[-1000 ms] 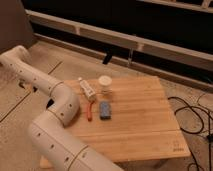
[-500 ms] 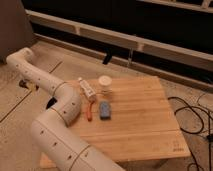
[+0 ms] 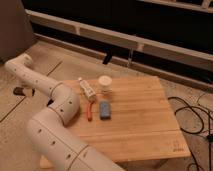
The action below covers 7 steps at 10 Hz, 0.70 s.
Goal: Place the eraser on the white sponge
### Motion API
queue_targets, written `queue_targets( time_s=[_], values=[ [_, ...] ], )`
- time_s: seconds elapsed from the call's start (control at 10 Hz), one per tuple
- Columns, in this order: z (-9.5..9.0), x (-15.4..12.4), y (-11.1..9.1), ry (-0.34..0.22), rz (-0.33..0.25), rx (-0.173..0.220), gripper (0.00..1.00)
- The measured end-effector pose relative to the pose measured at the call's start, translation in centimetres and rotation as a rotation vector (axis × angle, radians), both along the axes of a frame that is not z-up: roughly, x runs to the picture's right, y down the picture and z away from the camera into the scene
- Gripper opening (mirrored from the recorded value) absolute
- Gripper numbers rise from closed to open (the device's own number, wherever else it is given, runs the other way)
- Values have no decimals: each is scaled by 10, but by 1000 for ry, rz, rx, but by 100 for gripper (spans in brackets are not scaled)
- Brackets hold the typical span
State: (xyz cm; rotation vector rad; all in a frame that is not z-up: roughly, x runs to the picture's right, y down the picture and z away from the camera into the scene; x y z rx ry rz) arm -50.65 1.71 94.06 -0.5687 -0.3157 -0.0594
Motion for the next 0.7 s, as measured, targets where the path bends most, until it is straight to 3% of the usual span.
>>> queue_targets(
  time_s=[0.4,0.7],
  values=[
    [-29,-55,20,-112,-3,-28,0],
    [-61,-91,22,-165,-24,-10,0]
  ],
)
